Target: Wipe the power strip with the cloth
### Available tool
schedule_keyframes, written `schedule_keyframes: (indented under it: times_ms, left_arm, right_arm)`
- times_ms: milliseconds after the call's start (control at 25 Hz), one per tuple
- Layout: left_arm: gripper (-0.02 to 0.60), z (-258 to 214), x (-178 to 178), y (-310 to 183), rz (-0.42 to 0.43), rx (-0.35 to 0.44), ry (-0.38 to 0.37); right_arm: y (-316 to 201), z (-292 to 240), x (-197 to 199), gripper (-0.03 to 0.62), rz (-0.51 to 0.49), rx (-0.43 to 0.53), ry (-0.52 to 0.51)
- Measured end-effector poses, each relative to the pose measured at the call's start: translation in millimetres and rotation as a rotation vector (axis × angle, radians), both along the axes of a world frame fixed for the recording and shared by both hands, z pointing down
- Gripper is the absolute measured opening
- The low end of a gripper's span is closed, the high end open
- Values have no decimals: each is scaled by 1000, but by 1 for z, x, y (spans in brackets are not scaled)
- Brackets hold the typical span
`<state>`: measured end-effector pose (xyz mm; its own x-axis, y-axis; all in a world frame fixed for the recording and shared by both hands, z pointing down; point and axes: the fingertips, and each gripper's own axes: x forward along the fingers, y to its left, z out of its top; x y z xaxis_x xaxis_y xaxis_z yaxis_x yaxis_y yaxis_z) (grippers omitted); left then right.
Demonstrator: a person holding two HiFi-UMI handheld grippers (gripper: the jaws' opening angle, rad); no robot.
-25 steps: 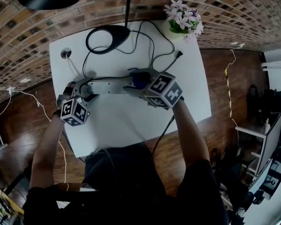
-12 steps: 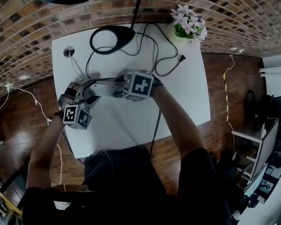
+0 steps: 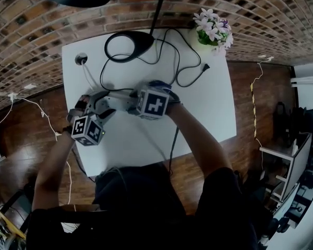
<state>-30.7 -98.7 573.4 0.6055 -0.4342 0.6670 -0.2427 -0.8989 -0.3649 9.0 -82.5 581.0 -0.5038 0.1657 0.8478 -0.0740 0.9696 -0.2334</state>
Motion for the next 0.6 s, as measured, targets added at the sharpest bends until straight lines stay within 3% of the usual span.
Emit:
schedule_keyframes:
  times_ms: [120, 200, 320, 440, 520, 600]
  left_arm:
    - [311, -23, -17, -9, -158, -202, 251]
    - [311, -43, -25, -22, -225, -262, 355]
    - [311, -46, -12, -29, -163, -232, 272]
    - [311, -21, -1, -26, -118, -283, 164]
    - [310, -5, -2, -22, -118, -310, 119]
    - [263, 1, -2, -18, -113, -286, 103]
  right_arm:
    - [-5, -3, 2, 225, 13, 181, 23]
    - [-10, -1, 5, 222, -7, 335, 57]
    - [-11, 0, 7, 221, -51, 532, 105]
    - [-11, -7, 2, 221, -55, 692, 123]
    - [-9, -8, -1, 219, -40, 730, 105]
    - [-8, -7, -1, 218, -17, 729, 89]
